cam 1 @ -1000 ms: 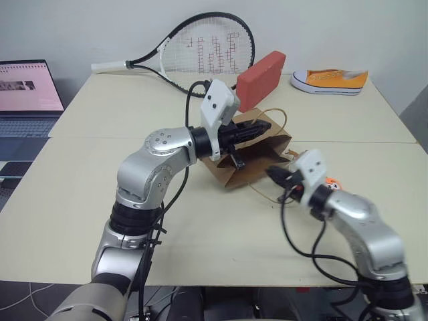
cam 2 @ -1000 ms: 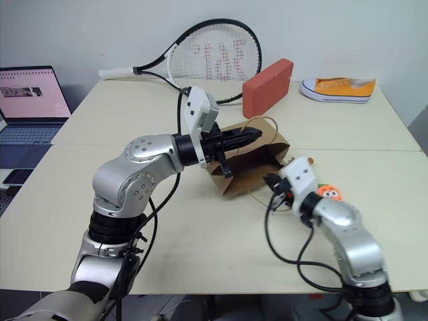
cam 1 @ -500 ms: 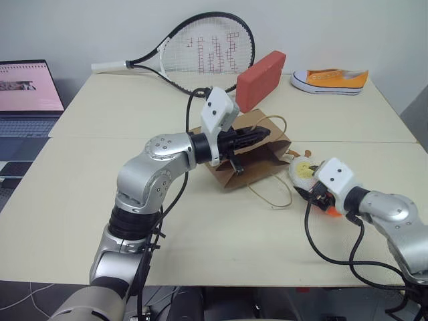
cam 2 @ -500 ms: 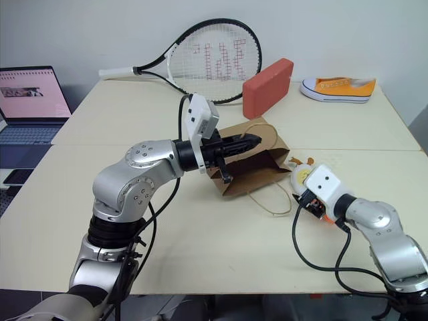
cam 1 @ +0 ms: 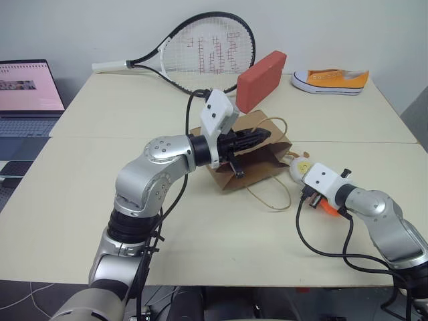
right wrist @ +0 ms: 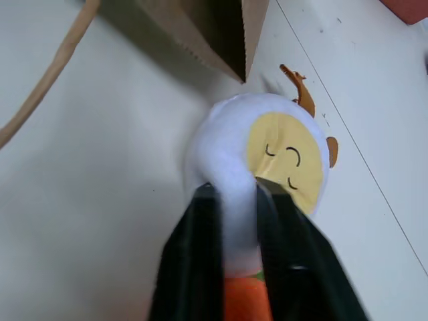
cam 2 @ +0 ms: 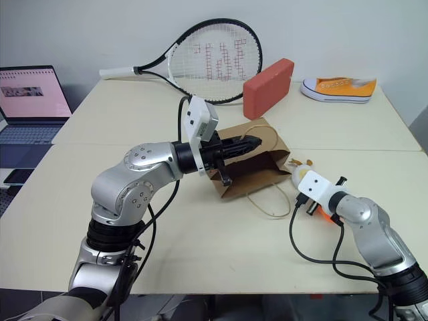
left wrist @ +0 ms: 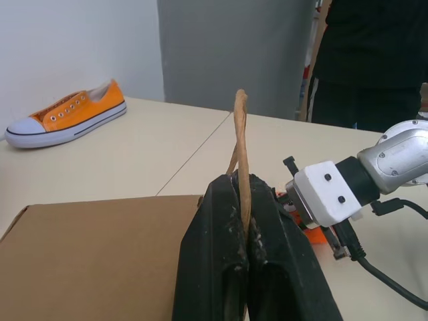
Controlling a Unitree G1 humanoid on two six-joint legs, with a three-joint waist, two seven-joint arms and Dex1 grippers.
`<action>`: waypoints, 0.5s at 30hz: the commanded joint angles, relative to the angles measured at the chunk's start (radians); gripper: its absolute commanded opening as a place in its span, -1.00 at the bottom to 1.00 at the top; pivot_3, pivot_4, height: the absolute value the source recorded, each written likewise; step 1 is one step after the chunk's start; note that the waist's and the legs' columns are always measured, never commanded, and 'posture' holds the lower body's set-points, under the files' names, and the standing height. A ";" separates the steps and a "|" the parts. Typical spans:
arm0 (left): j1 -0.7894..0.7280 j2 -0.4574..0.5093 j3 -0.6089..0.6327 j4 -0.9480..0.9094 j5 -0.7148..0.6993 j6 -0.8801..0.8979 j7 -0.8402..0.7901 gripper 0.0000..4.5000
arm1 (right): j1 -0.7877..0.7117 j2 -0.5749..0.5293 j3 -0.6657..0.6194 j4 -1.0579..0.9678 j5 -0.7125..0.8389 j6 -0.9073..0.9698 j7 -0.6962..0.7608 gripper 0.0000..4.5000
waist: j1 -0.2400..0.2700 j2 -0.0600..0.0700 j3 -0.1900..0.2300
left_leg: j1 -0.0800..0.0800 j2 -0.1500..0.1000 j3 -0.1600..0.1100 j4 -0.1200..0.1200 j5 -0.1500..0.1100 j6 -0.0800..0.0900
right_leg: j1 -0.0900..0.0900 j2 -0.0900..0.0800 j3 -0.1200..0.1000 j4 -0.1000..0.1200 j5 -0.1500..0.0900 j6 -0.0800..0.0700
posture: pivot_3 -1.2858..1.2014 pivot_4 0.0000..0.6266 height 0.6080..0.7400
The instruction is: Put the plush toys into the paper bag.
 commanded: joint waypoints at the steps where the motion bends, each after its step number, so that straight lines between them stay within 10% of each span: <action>1: 0.001 0.008 0.005 -0.044 -0.014 -0.014 -0.006 -1.00 | -0.029 0.009 -0.080 -0.025 0.017 -0.018 -0.005 -0.99 | 0.000 0.000 0.000 | 0.000 0.000 0.000 0.000 0.000 0.000 | 0.000 0.000 0.000 0.000 0.000 0.000 | 0.03 -0.52 1.00; 15: -0.020 0.009 0.014 -0.011 -0.008 -0.035 -0.009 -1.00 | -0.014 -0.210 -0.396 -0.375 0.489 0.348 0.384 -0.99 | 0.010 0.000 0.000 | 0.000 0.000 0.000 0.000 0.000 0.000 | 0.000 0.000 -0.001 0.000 0.000 0.000 | 0.03 -0.52 1.00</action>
